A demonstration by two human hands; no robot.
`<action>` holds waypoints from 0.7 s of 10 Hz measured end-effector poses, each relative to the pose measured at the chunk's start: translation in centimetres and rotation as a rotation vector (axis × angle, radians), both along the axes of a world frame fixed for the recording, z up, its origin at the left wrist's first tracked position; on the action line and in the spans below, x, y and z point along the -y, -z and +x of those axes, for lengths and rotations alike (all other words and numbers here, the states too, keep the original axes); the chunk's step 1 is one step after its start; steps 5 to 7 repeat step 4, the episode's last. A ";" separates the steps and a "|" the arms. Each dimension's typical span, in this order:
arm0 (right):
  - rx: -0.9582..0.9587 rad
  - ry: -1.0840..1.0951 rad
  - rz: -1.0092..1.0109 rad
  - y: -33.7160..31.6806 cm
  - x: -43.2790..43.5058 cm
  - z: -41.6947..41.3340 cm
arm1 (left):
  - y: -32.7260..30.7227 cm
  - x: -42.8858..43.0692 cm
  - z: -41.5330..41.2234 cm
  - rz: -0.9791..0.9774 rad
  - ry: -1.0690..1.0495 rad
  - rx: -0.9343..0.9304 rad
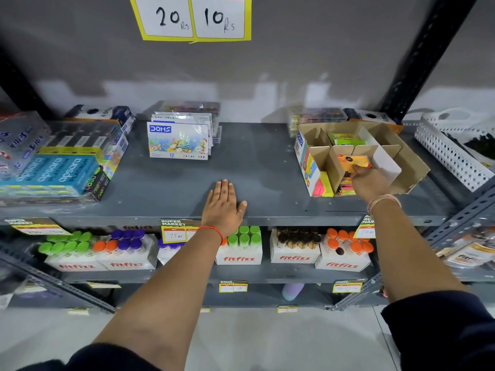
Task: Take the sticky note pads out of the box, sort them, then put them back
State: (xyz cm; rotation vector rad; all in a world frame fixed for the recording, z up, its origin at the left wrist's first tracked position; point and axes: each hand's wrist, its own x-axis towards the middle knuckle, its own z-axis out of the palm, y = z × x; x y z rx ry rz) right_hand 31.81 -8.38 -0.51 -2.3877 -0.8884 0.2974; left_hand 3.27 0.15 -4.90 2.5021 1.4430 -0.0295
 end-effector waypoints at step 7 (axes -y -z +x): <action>0.667 -0.159 0.285 -3.1 1.5 -8.5 | -2.1 0.6 -1.3 0.323 0.165 0.189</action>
